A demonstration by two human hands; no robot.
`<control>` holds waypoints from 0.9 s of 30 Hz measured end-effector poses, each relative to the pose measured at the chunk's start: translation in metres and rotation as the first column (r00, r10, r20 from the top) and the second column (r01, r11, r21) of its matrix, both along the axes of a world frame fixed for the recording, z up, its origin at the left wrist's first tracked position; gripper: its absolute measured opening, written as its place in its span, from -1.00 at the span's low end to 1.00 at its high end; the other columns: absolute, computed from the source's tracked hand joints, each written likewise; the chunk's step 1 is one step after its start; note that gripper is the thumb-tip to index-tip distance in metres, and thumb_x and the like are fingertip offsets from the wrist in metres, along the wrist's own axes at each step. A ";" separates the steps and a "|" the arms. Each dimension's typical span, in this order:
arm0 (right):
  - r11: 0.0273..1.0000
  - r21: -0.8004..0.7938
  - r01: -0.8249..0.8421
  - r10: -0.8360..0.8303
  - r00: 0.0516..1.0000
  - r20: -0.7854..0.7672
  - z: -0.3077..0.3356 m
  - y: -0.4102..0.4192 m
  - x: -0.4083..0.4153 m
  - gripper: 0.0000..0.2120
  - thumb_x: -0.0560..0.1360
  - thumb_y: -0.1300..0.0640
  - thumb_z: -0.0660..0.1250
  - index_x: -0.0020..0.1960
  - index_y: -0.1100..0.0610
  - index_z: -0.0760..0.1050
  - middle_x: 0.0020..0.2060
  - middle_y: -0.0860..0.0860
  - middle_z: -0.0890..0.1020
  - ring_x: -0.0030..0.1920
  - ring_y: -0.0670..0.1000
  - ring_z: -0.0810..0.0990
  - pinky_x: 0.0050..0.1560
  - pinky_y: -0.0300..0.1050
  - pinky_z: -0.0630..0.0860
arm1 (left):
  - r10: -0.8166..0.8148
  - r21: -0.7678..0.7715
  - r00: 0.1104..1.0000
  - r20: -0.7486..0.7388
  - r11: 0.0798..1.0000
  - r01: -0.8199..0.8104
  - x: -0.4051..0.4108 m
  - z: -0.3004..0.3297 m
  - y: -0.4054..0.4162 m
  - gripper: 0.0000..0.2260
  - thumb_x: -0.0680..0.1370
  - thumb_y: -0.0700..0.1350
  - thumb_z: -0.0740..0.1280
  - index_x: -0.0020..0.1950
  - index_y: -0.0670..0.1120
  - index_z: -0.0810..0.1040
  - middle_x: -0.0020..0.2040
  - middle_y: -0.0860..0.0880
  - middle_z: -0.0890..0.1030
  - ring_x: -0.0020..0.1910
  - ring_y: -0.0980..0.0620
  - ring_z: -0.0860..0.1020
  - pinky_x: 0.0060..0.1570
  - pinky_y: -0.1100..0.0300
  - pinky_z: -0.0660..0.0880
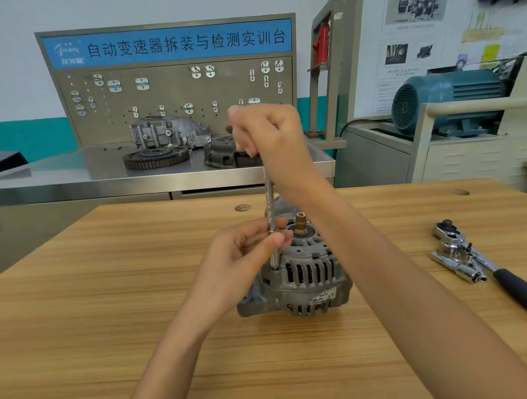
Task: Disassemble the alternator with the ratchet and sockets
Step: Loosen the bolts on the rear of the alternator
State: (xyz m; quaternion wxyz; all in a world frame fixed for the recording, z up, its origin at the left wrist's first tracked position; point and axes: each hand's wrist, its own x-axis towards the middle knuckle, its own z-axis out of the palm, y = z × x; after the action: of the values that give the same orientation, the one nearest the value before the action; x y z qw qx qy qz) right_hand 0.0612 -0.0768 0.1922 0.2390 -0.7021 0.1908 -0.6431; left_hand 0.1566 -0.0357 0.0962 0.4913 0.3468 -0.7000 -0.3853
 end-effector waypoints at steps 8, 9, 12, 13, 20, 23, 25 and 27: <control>0.465 -0.403 0.788 -0.879 0.465 -0.107 -0.009 0.006 0.009 -0.66 0.54 0.14 0.19 -0.42 0.08 0.31 -0.54 -0.06 0.29 -0.41 0.02 0.30 -0.18 -0.09 0.21 | 0.049 -0.019 0.995 -0.082 0.999 -0.051 -0.003 -0.005 0.000 -0.86 0.44 -0.02 0.35 -0.04 0.12 0.65 -0.15 0.05 0.72 -0.03 0.15 0.66 0.03 0.27 0.56; 0.424 -0.419 0.803 -0.904 0.403 -0.142 -0.008 0.008 0.010 -0.67 0.55 0.11 0.16 -0.40 0.07 0.31 -0.52 -0.07 0.30 -0.39 0.03 0.31 -0.16 -0.09 0.20 | 0.065 -0.019 0.994 -0.087 0.998 -0.067 -0.004 -0.006 0.000 -0.87 0.47 -0.07 0.36 -0.05 0.12 0.65 -0.16 0.06 0.72 -0.05 0.17 0.66 0.02 0.28 0.56; 0.690 -0.322 0.649 -0.715 0.681 -0.159 -0.005 0.005 0.008 -0.62 0.55 0.16 0.19 -0.44 0.10 0.29 -0.57 -0.09 0.24 -0.43 0.00 0.31 -0.16 -0.10 0.28 | 0.090 0.012 0.991 -0.100 0.996 -0.090 -0.004 -0.005 0.000 -0.86 0.49 -0.19 0.38 -0.05 0.04 0.66 -0.17 0.03 0.72 -0.11 0.15 0.67 -0.08 0.34 0.56; 0.792 -0.269 0.548 -0.593 0.795 -0.127 -0.004 0.003 0.006 -0.58 0.54 0.21 0.22 -0.48 0.10 0.26 -0.59 -0.10 0.22 -0.47 -0.06 0.27 -0.22 -0.17 0.27 | 0.093 0.023 0.991 -0.097 0.996 -0.091 -0.004 -0.004 0.000 -0.88 0.49 -0.19 0.39 -0.04 0.01 0.66 -0.17 0.02 0.72 -0.11 0.12 0.67 -0.11 0.35 0.56; 0.998 0.053 -0.036 0.038 0.999 -0.036 0.003 -0.003 -0.001 -0.53 0.54 0.31 0.18 -0.52 0.08 0.21 -0.58 -0.04 0.23 -0.46 -0.04 0.26 -0.16 -0.07 0.41 | 0.044 0.038 0.998 -0.048 0.998 -0.042 0.000 0.003 0.002 -0.84 0.49 -0.16 0.38 0.05 -0.01 0.63 -0.11 0.08 0.71 -0.05 0.21 0.65 -0.12 0.44 0.51; 0.997 0.008 0.072 -0.072 0.997 0.012 -0.001 0.000 0.002 -0.55 0.54 0.33 0.20 -0.51 0.13 0.25 -0.57 -0.01 0.21 -0.45 -0.01 0.24 -0.23 -0.15 0.38 | 0.059 0.042 0.996 -0.071 0.998 -0.056 0.000 0.002 0.002 -0.85 0.44 -0.12 0.40 -0.01 0.02 0.64 -0.16 0.08 0.72 -0.09 0.20 0.66 -0.13 0.40 0.53; 0.917 -0.150 0.368 -0.376 0.926 -0.025 -0.006 0.003 0.005 -0.59 0.52 0.28 0.23 -0.48 0.15 0.24 -0.57 -0.02 0.20 -0.46 -0.05 0.21 -0.26 -0.24 0.29 | 0.061 0.040 0.994 -0.096 0.998 -0.058 -0.001 0.001 0.003 -0.83 0.39 -0.06 0.39 -0.03 0.03 0.65 -0.15 0.07 0.72 -0.07 0.18 0.67 -0.07 0.35 0.56; 0.634 -0.334 0.698 -0.762 0.636 -0.117 -0.006 0.008 0.009 -0.65 0.53 0.17 0.21 -0.43 0.08 0.28 -0.56 -0.07 0.22 -0.42 0.00 0.27 -0.15 -0.12 0.25 | 0.063 0.018 0.993 -0.095 0.998 -0.062 -0.002 -0.001 0.003 -0.87 0.45 -0.13 0.40 -0.06 0.07 0.65 -0.15 0.08 0.71 -0.08 0.18 0.67 -0.06 0.35 0.56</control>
State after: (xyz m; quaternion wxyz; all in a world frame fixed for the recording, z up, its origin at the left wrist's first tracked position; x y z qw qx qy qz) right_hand 0.0702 -0.0684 0.1857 -0.1632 -0.6619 0.4033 -0.6104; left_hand 0.1545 -0.0329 0.0952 0.5336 0.3534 -0.6614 -0.3911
